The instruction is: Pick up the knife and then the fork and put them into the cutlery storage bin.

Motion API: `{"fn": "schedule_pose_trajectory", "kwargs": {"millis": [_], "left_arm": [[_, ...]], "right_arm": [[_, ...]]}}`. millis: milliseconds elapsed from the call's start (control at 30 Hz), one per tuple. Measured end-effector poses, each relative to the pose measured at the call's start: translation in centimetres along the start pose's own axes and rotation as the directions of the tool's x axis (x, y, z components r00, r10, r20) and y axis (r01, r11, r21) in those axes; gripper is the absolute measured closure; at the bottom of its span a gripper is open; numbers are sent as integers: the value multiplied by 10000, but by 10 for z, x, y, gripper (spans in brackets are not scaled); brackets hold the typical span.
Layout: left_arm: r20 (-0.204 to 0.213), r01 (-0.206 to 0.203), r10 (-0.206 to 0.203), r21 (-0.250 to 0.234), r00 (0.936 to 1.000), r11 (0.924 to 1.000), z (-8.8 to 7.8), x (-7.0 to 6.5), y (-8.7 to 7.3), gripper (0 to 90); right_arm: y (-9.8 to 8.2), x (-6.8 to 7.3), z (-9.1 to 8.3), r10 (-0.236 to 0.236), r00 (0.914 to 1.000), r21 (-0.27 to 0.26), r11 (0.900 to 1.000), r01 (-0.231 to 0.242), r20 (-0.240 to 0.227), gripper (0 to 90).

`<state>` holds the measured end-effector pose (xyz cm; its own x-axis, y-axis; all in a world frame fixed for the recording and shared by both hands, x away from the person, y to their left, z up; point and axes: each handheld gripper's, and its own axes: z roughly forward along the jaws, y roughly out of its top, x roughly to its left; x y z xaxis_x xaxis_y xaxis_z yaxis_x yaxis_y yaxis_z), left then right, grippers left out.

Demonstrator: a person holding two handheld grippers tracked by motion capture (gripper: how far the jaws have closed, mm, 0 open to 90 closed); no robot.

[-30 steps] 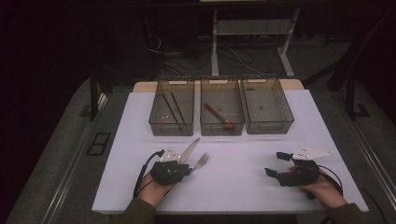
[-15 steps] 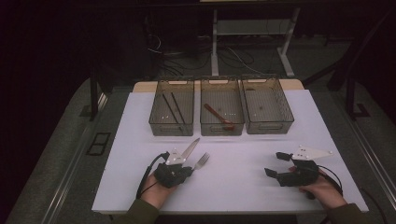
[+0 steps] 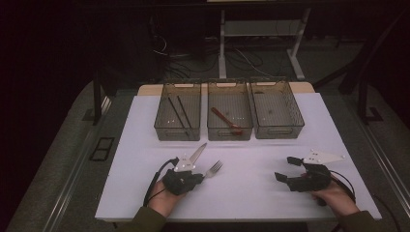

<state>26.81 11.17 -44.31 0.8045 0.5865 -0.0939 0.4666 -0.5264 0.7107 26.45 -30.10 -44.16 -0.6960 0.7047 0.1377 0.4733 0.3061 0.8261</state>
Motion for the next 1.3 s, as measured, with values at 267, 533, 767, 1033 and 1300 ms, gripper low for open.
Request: {"fn": "schedule_pose_trajectory", "kwargs": {"millis": [267, 533, 767, 1033, 1300], "left_arm": [[93, 246, -237, -1087, 9997, 9938, -15, 0, 6, 851], [133, 164, -141, -1926, 9998, 9811, -24, -3, 16, 851], [193, 16, 28, -2214, 9998, 9752, -23, -5, 25, 851], [167, -161, 209, -2492, 9996, 9683, -20, -9, 36, 851], [139, -307, 359, -2764, 9993, 9606, -11, -13, 53, 851]], "right_arm": [[4, 2, -1, 229, 9996, 273, 9994, -225, -151, 181], [11, 6, -4, 255, 9990, 439, 9987, -239, -363, 109], [23, 4, -3, 657, 9935, 240, 9977, -638, -932, 172], [48, 12, 6, 664, 9892, -126, 9976, -687, -1308, 283], [77, 28, 25, 847, 9707, -506, 9939, -984, -2249, 388]]}}
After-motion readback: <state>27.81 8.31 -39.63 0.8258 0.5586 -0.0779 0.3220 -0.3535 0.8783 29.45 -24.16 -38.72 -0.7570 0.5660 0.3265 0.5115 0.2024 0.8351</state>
